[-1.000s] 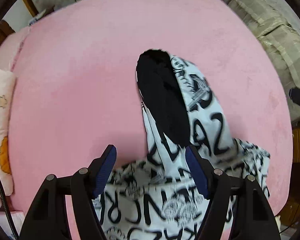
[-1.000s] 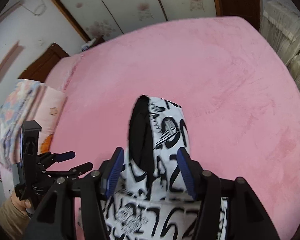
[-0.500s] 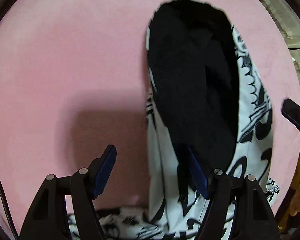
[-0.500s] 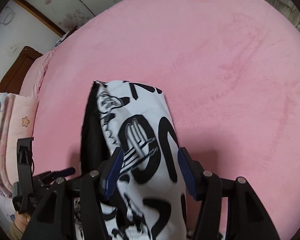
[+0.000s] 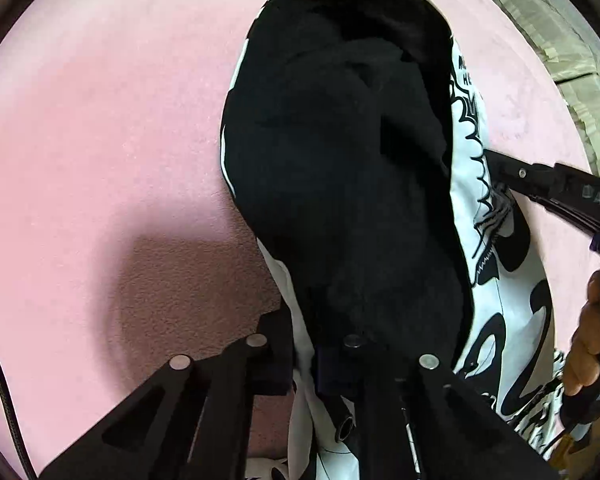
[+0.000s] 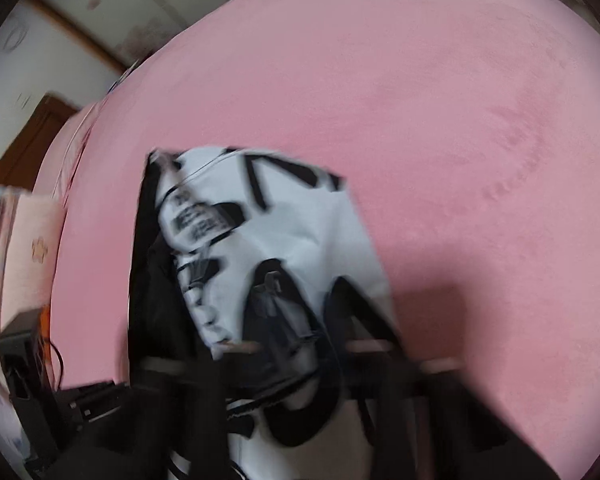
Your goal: Fold large clothes
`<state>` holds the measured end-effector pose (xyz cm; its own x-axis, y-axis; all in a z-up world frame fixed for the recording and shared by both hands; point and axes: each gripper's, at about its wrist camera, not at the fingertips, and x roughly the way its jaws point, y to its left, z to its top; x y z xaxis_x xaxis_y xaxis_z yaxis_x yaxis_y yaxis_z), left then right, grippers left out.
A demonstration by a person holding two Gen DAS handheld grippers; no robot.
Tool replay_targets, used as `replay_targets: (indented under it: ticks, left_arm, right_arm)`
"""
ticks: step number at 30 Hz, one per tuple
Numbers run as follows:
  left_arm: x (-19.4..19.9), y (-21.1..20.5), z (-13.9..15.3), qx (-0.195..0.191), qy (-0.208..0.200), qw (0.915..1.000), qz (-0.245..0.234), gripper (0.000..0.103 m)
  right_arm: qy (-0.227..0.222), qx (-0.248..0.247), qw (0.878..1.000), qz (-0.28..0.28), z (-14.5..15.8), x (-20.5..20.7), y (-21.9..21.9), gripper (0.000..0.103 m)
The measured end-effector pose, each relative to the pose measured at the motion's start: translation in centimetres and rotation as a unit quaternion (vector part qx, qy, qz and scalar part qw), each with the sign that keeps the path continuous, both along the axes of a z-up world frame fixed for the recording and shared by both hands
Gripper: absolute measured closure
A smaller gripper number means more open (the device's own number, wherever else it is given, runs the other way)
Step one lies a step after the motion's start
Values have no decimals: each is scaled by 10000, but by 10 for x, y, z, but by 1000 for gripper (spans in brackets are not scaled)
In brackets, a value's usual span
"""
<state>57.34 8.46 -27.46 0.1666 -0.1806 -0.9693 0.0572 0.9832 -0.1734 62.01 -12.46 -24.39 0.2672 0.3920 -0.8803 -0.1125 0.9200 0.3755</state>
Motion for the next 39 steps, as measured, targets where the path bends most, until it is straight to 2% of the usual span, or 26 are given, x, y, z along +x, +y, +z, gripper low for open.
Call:
replay_targets:
  ticks: [3, 7, 10, 14, 16, 17, 19, 21, 23, 27, 31, 34, 36, 38, 39]
  left_arm:
    - [-9, 4, 13, -62, -172, 9997, 135, 101]
    - [-28, 18, 38, -225, -466, 9983, 284, 101]
    - [-61, 25, 67, -320, -864, 9953, 295, 101]
    - [-117, 36, 96, -677, -1340, 9881, 328, 101]
    - [-157, 44, 101, -943, -1481, 9838, 351, 100]
    - [-176, 47, 99, -1030, -1481, 9829, 377, 97]
    - [-213, 59, 89, -1171, -1364, 9824, 509, 84]
    - [-243, 71, 77, -1350, -1184, 9809, 741, 74]
    - [-284, 86, 62, -1620, -902, 9781, 945, 72]
    - [-349, 97, 49, -1482, -361, 9823, 1087, 72]
    - [-396, 105, 49, -1385, 77, 9851, 1017, 72]
    - [-404, 106, 72, -1311, 165, 9886, 717, 72]
    - [-391, 113, 102, -1408, 193, 9880, 599, 69]
    - [-385, 106, 120, -1519, 222, 9870, 479, 65]
    - [-386, 97, 127, -1558, 217, 9867, 405, 64]
  right_arm:
    - [-484, -235, 9982, 278, 22, -10, 9, 101]
    - [-1204, 168, 9918, 405, 71, -36, 1, 102]
    - [-1639, 517, 9831, 625, 111, -70, -10, 102]
    - [-2190, 805, 9650, 1198, 161, -141, -22, 102]
    - [-2446, 803, 9539, 1544, 179, -187, -26, 102]
    - [-2514, 790, 9499, 1682, 185, -209, -30, 102]
    - [-2596, 645, 9456, 1853, 186, -255, -39, 102]
    - [-2532, 394, 9473, 1924, 173, -292, -47, 102]
    - [-2357, 86, 9522, 1940, 151, -324, -52, 99]
    - [-1395, -265, 9729, 1824, 104, -370, -64, 97]
    - [-196, -96, 9885, 1496, 67, -400, -83, 95]
    - [64, 137, 9921, 1245, 67, -422, -95, 95]
    - [192, 347, 9937, 1044, 74, -428, -106, 87]
    - [178, 442, 9952, 853, 76, -431, -118, 66]
    - [153, 477, 9958, 772, 81, -432, -123, 62]
